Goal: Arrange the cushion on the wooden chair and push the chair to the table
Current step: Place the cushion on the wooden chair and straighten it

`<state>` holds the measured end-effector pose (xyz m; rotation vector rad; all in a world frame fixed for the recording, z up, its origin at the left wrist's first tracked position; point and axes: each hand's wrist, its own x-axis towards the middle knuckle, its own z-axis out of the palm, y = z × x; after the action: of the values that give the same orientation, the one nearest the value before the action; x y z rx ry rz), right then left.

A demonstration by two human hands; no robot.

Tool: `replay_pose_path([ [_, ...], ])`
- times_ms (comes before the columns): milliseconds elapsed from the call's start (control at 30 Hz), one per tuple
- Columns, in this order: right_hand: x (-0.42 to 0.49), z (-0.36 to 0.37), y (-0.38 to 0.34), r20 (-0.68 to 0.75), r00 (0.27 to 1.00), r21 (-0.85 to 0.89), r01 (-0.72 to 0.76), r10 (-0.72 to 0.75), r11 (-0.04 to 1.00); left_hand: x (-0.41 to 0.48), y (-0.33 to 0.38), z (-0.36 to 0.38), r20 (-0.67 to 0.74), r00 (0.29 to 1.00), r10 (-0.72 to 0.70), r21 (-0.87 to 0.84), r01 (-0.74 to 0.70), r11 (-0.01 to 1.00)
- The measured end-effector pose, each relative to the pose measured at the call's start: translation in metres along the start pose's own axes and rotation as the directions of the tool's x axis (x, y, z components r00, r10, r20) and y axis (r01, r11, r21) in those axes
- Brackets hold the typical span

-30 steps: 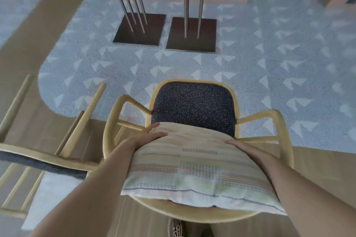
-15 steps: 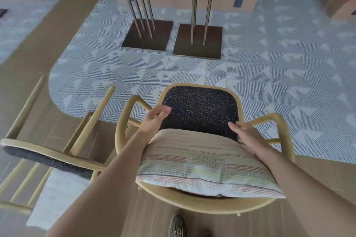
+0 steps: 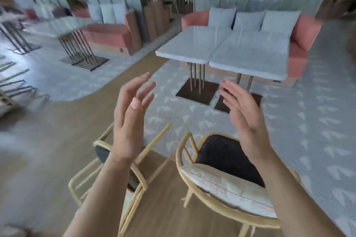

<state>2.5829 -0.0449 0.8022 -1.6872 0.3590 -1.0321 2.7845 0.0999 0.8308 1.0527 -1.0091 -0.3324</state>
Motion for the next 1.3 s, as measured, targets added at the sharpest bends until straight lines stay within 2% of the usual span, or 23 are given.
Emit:
replay_pose_path([
  [133,0.012,0.08,-0.078,0.149,0.971,0.105,0.171,-0.185,0.98,-0.014,0.093,-0.064,-0.053,0.982,0.182,0.085,-0.178,0.98],
  [267,0.006,0.168,-0.119,0.219,0.936,0.171,0.241,-0.275,0.955,-0.044,0.16,-0.146,-0.132,0.952,0.277,0.173,-0.253,0.952],
  [400,-0.014,0.268,-0.141,0.28,0.901,0.235,0.271,-0.332,0.934,-0.088,0.206,-0.241,-0.196,0.928,0.316,0.242,-0.267,0.933],
  [600,-0.059,0.433,-0.159,0.296,0.888,0.295,0.266,-0.353,0.918,-0.151,0.248,-0.39,-0.239,0.926,0.293,0.293,-0.219,0.931],
  [767,-0.076,0.502,-0.166,0.29,0.911,0.26,0.22,-0.293,0.94,-0.157,0.257,-0.458,-0.23,0.944,0.236,0.26,-0.174,0.95],
  [900,-0.071,0.524,-0.151,0.259,0.933,0.22,0.196,-0.25,0.956,-0.141,0.242,-0.498,-0.206,0.941,0.267,0.229,-0.219,0.949],
  [1133,-0.004,0.582,-0.113,0.207,0.943,0.232,0.213,-0.262,0.949,-0.086,0.203,-0.556,-0.197,0.954,0.226,0.23,-0.179,0.957],
  [1300,0.04,0.626,-0.079,0.143,0.961,0.217,0.204,-0.237,0.955,-0.039,0.186,-0.602,-0.094,0.982,0.164,0.263,-0.135,0.955],
])
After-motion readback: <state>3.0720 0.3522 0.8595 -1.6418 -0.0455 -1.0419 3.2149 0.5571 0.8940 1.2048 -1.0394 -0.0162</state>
